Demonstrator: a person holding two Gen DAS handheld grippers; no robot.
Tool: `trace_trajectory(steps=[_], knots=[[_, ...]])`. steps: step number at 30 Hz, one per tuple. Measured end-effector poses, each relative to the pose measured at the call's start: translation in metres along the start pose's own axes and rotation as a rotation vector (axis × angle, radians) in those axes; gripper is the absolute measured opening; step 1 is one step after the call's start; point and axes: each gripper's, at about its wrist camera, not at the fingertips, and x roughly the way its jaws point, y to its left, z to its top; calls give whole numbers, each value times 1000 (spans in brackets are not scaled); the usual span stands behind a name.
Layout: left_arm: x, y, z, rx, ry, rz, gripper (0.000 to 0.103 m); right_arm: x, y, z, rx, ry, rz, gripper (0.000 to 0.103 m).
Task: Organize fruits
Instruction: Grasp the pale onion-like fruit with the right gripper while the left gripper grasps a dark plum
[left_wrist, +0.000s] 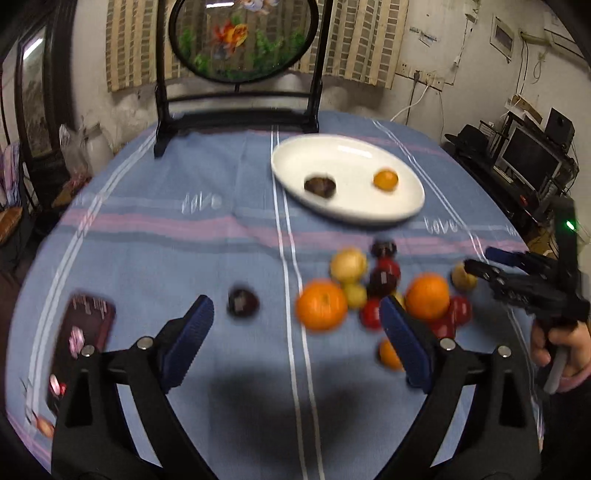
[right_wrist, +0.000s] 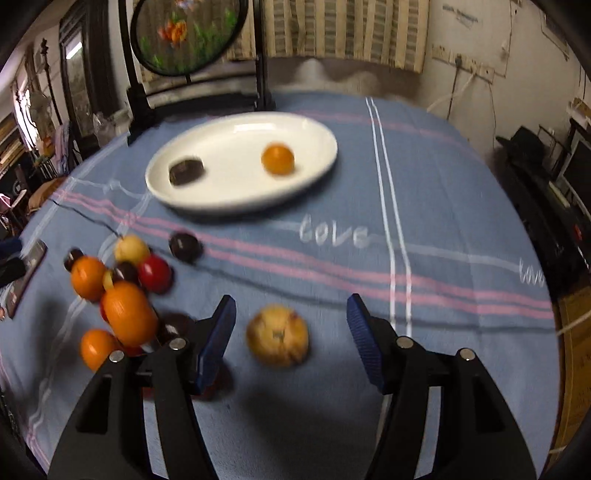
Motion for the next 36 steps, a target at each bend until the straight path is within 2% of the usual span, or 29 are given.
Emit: trace_trajectory(steps=[4,8,10,13,19,22,30,36], knots=[[-5,3,-30,-2,8,-8,93,11,3,-9,3,34,5,63],[-6,6,-42,13,12,3,93,18,5,-13,-13,56,-2,62],[-3,7,-41,9,16,0,93,21,7,-14,-15,66,9,50],[6,12,-36,7,29,11,93,24,7,-16,-16,72,23,40],[32,26,-11,34,39,56,91,20,-3,-16,46,60,86,40],[44,31,-5,51,55,74,83,16,-6,-15,54,46,78,40],[74,48,-4,14,126,51,47,7,-1,-14,37,19,90,40],[82,47,-2,18,123,54,46,6,-2,-13,40,18,89,40]])
